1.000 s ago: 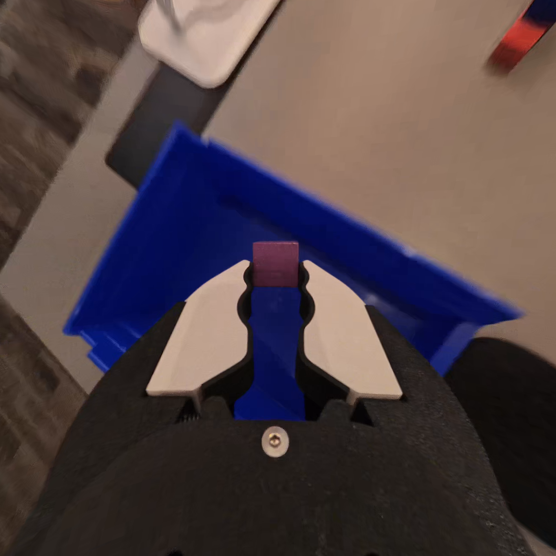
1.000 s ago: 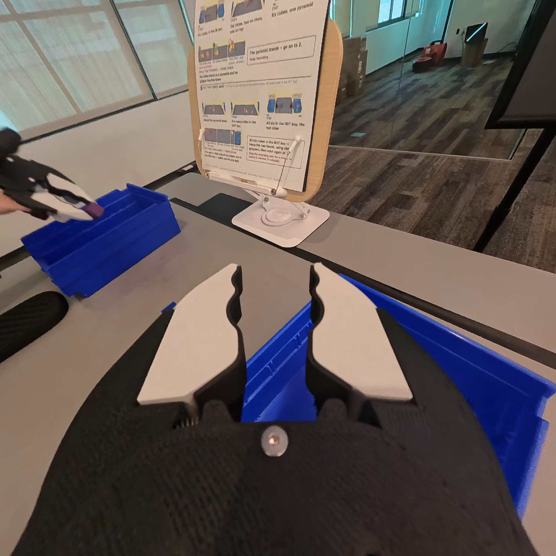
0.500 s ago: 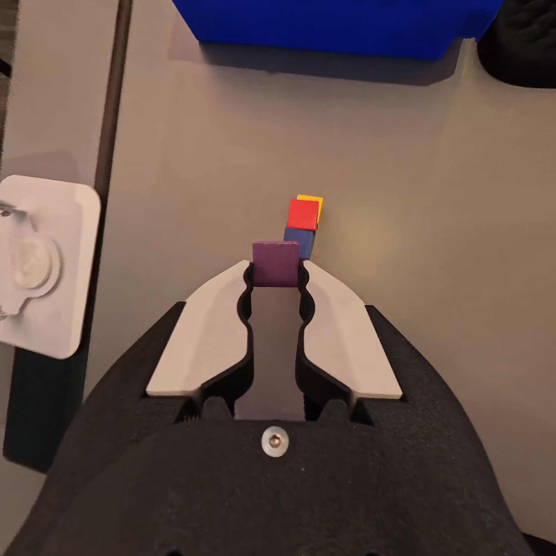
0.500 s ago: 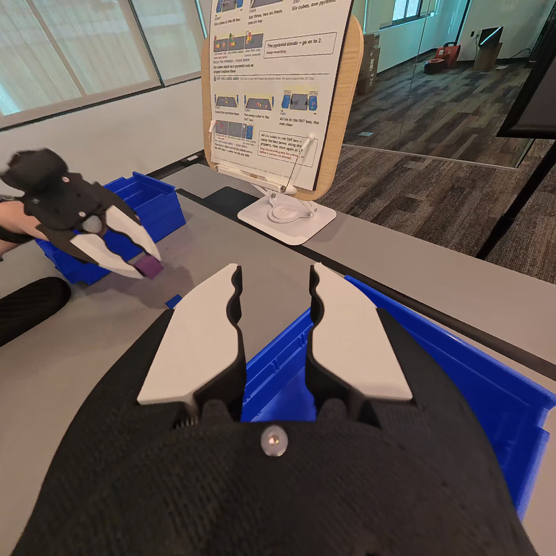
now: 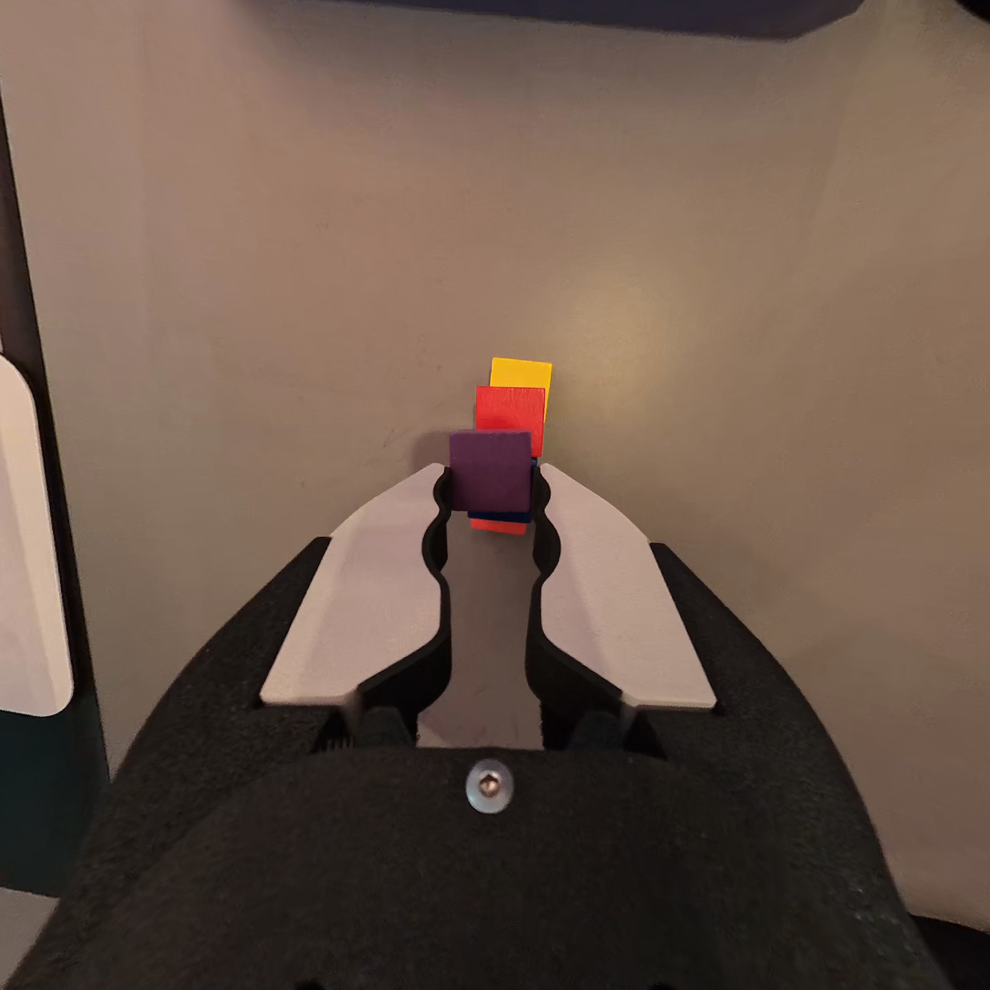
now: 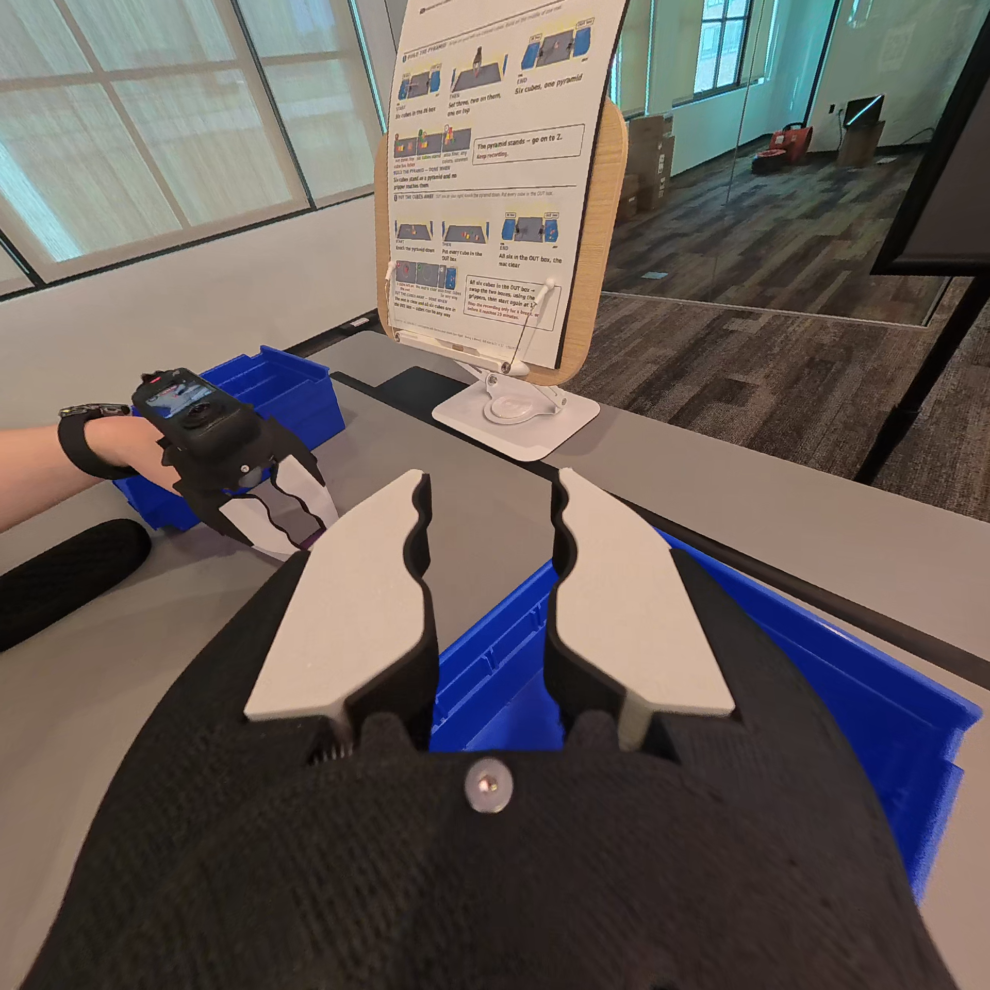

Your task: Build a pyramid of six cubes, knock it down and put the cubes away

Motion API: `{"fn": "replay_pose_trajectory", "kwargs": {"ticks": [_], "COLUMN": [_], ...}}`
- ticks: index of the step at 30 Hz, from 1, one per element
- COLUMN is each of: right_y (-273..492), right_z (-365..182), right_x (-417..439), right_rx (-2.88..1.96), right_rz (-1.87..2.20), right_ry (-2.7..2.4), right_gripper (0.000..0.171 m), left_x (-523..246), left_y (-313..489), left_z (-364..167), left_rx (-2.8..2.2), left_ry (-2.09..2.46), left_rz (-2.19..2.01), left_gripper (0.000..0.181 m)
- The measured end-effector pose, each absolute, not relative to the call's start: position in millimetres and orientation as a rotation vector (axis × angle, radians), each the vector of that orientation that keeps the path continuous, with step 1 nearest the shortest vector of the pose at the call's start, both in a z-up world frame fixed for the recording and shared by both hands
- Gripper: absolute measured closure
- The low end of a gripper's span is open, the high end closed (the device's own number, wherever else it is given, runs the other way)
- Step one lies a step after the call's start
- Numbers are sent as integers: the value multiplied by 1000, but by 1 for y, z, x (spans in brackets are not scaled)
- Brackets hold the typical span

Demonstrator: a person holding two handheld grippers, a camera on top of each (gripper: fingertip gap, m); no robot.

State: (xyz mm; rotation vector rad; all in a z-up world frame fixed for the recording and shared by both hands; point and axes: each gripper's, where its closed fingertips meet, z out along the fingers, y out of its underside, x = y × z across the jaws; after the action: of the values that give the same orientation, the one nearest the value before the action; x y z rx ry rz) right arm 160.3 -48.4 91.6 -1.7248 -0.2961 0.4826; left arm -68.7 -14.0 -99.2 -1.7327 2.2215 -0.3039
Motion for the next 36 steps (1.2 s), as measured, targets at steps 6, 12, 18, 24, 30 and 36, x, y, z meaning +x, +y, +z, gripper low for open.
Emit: {"fn": "replay_pose_trajectory", "kwargs": {"ticks": [6, 12, 18, 24, 30, 36], "right_y": [-50, -51, -50, -49, -48, -46], "right_z": [93, 94, 93, 91, 89, 86], "right_x": [162, 165, 165, 164, 164, 163], "right_rx": [-1716, -1710, -1715, -1723, -1732, -1745], "right_rz": [491, 497, 497, 494, 493, 489], "right_ry": [-291, -284, -285, -289, -290, -298], "right_gripper": [128, 128, 127, 128, 127, 127], "left_x": [-69, -68, -68, -68, -66, -64], "left_y": [-15, -16, -16, -17, -18, -10], "left_z": [-101, -102, -103, -105, -104, -79], "left_rx": [-1741, -1744, -1735, -1732, -1720, -1676], "left_ry": [2242, 2248, 2252, 2263, 2263, 2154], "left_rz": [-309, -323, -330, -331, -341, -363], "left_gripper": [153, 153, 153, 153, 150, 138]}}
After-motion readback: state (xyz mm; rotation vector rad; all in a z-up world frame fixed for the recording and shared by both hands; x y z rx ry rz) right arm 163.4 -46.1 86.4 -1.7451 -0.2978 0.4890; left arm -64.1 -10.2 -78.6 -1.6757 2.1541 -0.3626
